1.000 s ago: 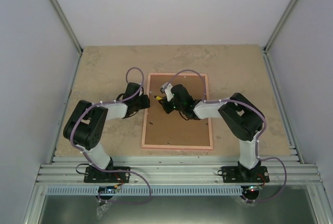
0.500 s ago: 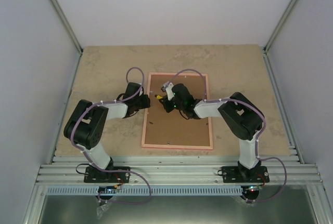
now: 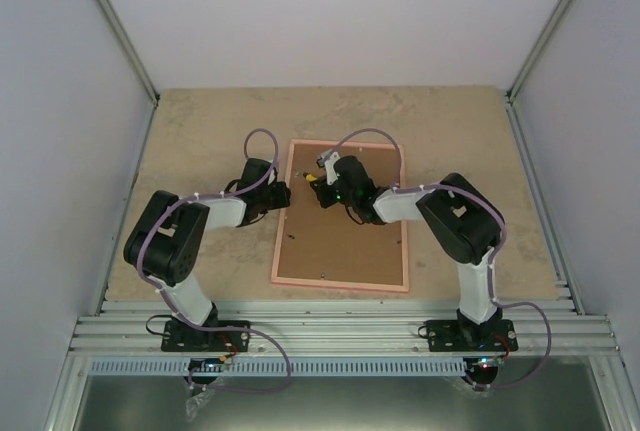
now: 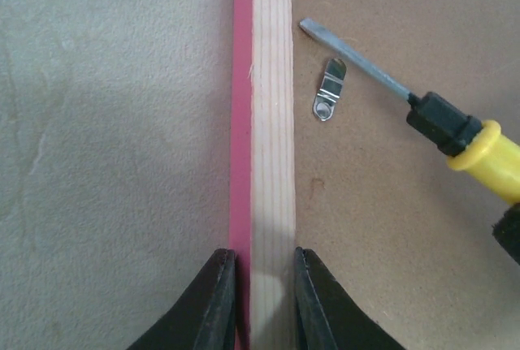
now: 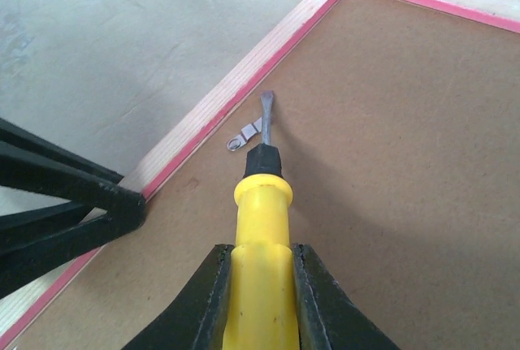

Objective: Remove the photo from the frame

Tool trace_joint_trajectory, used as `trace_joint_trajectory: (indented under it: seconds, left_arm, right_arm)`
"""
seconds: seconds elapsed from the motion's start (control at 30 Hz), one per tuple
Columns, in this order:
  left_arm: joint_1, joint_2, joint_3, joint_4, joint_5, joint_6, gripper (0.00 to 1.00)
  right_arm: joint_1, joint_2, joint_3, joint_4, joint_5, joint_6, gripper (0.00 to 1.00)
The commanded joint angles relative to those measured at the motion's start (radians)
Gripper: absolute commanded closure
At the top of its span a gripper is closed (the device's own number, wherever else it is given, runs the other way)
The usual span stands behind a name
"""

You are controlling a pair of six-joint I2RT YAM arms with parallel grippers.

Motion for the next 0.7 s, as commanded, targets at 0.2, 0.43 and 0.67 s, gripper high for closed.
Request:
trace_joint_trajectory:
  seconds: [0.2,0.43,0.67]
  left_arm:
    - [-0.016,0.043,-0.031,-0.105,0.092,-0.004,0.84]
    - [-0.016,0.043,-0.028,-0.113,0.073,-0.004,0.83]
    - [-0.016,0.038,-0.03,-0.117,0.065,-0.005,0.83]
  right_arm:
    - [0.001,0.012,0.011,0.033,0.036,0.045,1.0]
    - [0.001,-0.034,0.006,-0.081,0.017,0.033,1.0]
    - [0.001,-0.09,-0.02,-0.172,-0.015,0.028,1.0]
